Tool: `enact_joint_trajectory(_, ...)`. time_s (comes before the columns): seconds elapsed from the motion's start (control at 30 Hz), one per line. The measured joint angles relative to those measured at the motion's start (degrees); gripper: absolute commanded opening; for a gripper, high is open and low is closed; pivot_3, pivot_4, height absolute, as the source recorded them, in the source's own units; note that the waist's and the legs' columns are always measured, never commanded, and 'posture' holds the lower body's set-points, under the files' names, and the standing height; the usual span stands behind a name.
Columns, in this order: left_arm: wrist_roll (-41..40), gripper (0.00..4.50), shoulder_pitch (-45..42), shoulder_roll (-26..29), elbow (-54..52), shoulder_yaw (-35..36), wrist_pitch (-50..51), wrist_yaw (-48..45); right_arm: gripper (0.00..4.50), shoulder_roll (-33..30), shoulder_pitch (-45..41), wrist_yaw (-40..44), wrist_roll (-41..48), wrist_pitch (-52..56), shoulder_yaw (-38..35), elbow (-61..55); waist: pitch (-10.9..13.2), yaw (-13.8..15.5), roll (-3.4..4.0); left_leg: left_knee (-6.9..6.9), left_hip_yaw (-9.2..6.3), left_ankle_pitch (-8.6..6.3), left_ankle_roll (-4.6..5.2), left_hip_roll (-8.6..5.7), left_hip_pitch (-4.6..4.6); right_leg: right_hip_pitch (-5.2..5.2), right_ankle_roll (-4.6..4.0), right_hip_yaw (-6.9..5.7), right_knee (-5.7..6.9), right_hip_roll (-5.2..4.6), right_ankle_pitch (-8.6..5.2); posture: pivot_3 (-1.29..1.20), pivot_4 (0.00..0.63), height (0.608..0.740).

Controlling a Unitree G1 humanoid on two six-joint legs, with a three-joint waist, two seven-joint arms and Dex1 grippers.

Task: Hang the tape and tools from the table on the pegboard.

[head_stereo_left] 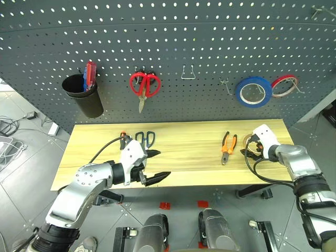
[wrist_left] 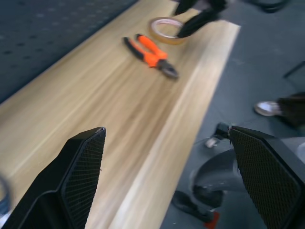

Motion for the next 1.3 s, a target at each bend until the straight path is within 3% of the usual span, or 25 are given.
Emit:
enact_joint_trajectory(0.17,2.0,4.36,-3.7,-1.3,0.6,-3.5,-0.7,-1.5,4.46,1.8,-8.3,-0.1,-3.1,-2.2,2.2,14.7,0.8,-0.1,-0.06,0.0,0.1,0.0,0.0,0.0,-0.04,-0.06,0.0,0.06,-0.02,0.0,0.0,-0.24,0.292,0.74)
enact_joint_trajectory(0.27,3.4,4.36,-5.7,-1.9,1.3,-6.0,-1.8,-2.9,3.86,2.9,-11.4,-0.2,-5.1,-4.1,3.5,22.0,1.3,-0.1,-0.15,0.0,0.12,0.0,0.0,0.0,-0.04,-0.07,0.0,0.07,-0.01,0.0,0.0,-0.24,0.292,0.74)
enact_joint_trajectory(0.6,5.4,4.36,-9.1,-3.9,3.1,-8.0,-2.8,-4.3,0.47,3.9,-15.5,-0.7,-9.5,-8.1,5.7,29.6,1.5,-0.3,-0.27,0.06,0.15,0.02,-0.03,0.01,-0.02,-0.07,0.05,0.1,0.07,0.02,0.02,-0.22,0.275,0.74)
enact_joint_trajectory(0.9,5.1,4.36,-7.2,-4.2,1.9,-7.7,-3.8,-4.5,0.43,3.0,-14.2,-3.0,-8.4,-9.3,3.1,28.4,1.5,-0.3,-0.27,0.12,0.21,0.03,-0.04,0.0,-0.04,-0.11,0.15,0.19,0.1,0.02,0.08,-0.22,0.273,0.74)
enact_joint_trajectory(0.97,4.2,4.36,-6.2,-5.0,0.7,-6.6,-3.9,-3.7,0.43,0.7,-10.0,-3.1,-7.3,-9.0,1.2,19.6,1.5,0.0,-0.26,0.11,0.22,0.03,-0.04,0.01,-0.12,-0.21,0.16,0.21,0.1,0.02,0.08,-0.24,0.274,0.74)
enact_joint_trajectory(1.1,1.9,4.36,-3.2,-4.4,-1.5,-2.5,-4.0,-3.3,0.43,-1.4,9.2,-6.1,-5.5,-2.7,-4.3,-17.3,1.5,0.3,-0.24,-0.06,0.18,0.03,-0.09,0.11,-0.16,-0.28,0.22,0.18,0.04,0.11,0.01,-0.25,0.277,0.74)
enact_joint_trajectory(1.2,1.2,4.36,-1.7,-4.7,-2.1,-0.4,-4.8,-3.0,0.43,4.1,24.7,-9.7,-5.3,2.3,-3.4,-40.4,1.6,0.2,-0.17,-0.06,0.2,0.0,-0.1,0.18,-0.15,-0.3,0.23,0.22,0.06,0.17,-0.01,-0.25,0.277,0.74)
enact_joint_trajectory(1.3,-0.6,4.36,-1.6,-5.8,-2.2,2.7,-6.1,-1.8,0.43,11.0,34.3,-15.7,-7.8,3.0,-0.2,-54.1,1.7,0.0,-0.05,-0.03,0.3,-0.01,-0.09,0.18,-0.07,-0.34,0.24,0.4,0.15,0.17,0.01,-0.25,0.272,0.74)
